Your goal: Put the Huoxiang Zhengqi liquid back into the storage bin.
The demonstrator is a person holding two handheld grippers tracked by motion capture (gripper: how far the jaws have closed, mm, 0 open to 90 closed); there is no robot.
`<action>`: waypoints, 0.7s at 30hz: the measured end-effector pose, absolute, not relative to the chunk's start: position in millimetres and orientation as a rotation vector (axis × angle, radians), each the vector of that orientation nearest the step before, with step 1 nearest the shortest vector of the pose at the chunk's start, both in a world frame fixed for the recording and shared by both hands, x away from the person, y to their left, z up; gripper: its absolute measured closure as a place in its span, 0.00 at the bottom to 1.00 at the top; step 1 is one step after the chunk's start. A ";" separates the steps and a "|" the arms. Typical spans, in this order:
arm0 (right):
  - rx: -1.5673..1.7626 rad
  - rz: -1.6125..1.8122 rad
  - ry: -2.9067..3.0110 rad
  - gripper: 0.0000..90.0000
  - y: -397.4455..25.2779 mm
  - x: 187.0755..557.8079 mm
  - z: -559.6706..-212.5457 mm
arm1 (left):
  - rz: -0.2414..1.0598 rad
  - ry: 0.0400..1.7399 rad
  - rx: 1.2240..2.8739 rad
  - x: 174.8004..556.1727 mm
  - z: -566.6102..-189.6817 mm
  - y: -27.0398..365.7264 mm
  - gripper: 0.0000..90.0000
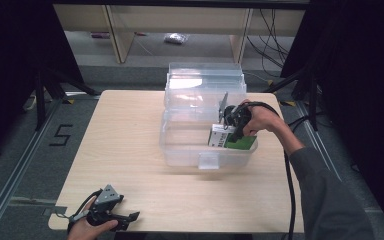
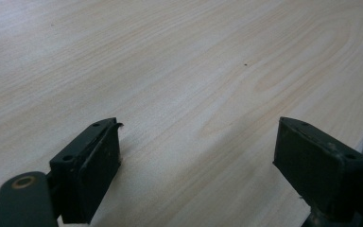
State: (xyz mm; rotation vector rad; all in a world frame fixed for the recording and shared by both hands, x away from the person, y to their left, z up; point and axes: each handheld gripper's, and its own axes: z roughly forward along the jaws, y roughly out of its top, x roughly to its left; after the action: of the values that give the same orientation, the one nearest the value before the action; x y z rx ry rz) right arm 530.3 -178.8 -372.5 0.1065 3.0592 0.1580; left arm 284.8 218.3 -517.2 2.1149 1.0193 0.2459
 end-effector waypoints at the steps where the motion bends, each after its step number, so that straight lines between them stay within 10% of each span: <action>1: 0.126 0.155 3.058 0.72 -178.9 529.5 -373.2 | 0.244 1.026 2.103 285.0 -517.8 217.7 0.17; 21: 0.140 0.107 3.108 0.71 -182.3 535.4 -408.7 | 0.243 1.020 2.111 285.2 -517.6 218.3 0.17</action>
State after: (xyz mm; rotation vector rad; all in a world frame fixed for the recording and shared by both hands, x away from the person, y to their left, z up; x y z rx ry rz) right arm 535.4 -182.3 -408.7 0.1400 3.1080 0.1066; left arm 285.2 218.3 -517.6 2.1109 1.0200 0.2430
